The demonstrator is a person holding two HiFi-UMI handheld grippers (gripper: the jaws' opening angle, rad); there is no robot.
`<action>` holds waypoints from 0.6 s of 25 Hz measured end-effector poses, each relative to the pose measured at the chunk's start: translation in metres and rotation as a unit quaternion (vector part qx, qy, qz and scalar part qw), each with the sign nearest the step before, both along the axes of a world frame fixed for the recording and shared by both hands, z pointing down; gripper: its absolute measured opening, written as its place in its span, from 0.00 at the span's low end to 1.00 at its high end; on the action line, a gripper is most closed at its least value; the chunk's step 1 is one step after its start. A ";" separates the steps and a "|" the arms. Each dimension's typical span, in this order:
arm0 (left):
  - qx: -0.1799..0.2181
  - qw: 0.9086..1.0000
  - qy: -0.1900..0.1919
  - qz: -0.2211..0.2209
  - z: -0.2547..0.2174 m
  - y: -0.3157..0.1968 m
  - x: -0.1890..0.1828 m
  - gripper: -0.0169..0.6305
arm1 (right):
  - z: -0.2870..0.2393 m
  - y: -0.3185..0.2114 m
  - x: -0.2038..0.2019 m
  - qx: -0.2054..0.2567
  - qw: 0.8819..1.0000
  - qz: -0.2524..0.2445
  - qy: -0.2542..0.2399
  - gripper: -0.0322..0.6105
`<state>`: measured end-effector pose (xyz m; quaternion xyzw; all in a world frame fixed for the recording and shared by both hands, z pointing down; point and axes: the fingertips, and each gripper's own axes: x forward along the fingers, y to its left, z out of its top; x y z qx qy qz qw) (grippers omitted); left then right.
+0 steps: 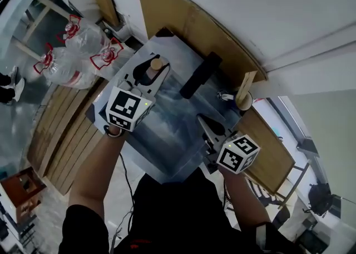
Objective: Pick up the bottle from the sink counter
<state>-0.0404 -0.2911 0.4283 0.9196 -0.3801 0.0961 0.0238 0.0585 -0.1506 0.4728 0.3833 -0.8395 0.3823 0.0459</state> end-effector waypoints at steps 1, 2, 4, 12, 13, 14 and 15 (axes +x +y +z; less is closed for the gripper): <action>0.000 1.000 0.001 -0.001 -0.003 0.008 -0.001 0.24 | -0.003 0.001 0.000 0.003 1.000 0.000 0.000 0.06; -0.001 1.000 0.002 -0.002 -0.006 0.017 -0.001 0.24 | -0.005 0.003 -0.001 0.005 1.000 0.000 0.000 0.06; 0.000 1.000 0.002 -0.003 -0.011 0.033 -0.001 0.24 | -0.010 0.005 -0.001 0.010 1.000 0.000 0.001 0.06; -0.014 1.000 0.000 -0.006 -0.016 0.094 0.001 0.24 | -0.028 0.014 -0.002 0.027 1.000 0.000 0.001 0.06; -0.016 1.000 0.001 -0.006 -0.017 0.100 0.001 0.24 | -0.029 0.015 -0.002 0.029 1.000 -0.001 0.001 0.06; -0.017 1.000 0.003 -0.007 -0.018 0.105 0.001 0.24 | -0.031 0.016 -0.003 0.030 1.000 -0.002 0.001 0.06; -0.019 1.000 0.005 -0.008 -0.018 0.111 0.000 0.24 | -0.033 0.018 -0.003 0.032 0.999 -0.002 0.002 0.06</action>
